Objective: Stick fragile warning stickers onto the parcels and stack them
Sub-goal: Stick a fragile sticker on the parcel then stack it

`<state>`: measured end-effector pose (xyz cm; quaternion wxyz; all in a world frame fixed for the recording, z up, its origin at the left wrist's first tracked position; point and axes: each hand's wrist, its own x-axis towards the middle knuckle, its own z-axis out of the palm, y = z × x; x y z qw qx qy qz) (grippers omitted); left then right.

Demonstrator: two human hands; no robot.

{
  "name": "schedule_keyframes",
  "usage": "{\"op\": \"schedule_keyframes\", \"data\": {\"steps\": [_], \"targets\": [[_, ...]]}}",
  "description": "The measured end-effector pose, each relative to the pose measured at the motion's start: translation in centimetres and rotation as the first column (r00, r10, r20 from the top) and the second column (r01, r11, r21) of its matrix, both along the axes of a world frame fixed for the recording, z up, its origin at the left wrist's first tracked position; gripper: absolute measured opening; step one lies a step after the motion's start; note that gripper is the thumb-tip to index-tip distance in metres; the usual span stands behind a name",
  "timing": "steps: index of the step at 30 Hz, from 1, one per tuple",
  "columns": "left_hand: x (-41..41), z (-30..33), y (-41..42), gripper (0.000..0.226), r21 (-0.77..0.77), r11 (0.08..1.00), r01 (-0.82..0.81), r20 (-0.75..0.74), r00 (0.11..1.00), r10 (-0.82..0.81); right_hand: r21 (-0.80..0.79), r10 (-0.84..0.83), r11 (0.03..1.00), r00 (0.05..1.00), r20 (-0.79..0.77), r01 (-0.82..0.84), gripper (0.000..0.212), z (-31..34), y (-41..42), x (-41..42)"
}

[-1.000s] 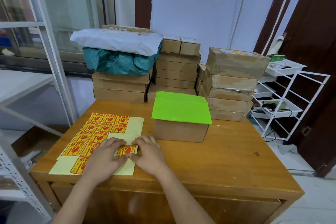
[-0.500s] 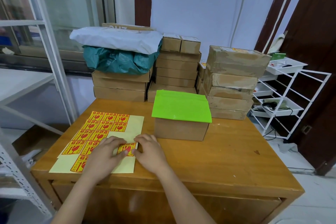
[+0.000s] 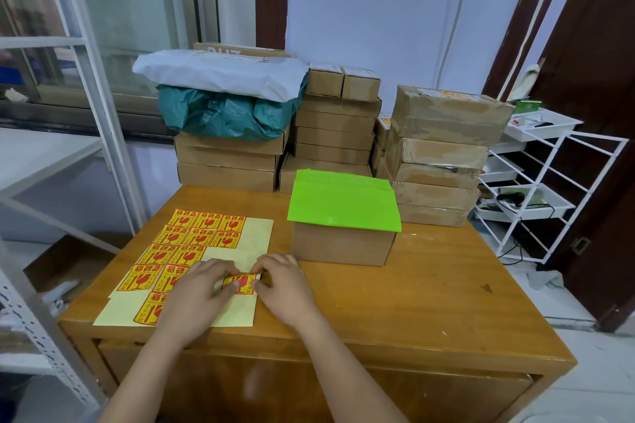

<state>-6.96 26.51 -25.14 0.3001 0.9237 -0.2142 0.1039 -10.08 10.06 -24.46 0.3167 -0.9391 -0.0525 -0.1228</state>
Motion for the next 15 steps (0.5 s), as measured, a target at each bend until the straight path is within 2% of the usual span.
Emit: {"op": "schedule_keyframes", "data": {"steps": [7, 15], "targets": [[-0.6, 0.4, -0.2, 0.024, 0.024, 1.000, 0.004, 0.031, 1.000, -0.005, -0.013, -0.015, 1.000, 1.000, -0.002, 0.015, 0.022, 0.0, 0.1, 0.0], [-0.6, 1.1, -0.5, 0.036, 0.177, 0.978, 0.106, 0.007, 0.994, -0.109, -0.105, 0.010, 0.994, 0.997, 0.071, -0.003, 0.035, -0.3, 0.4, -0.1]]}}
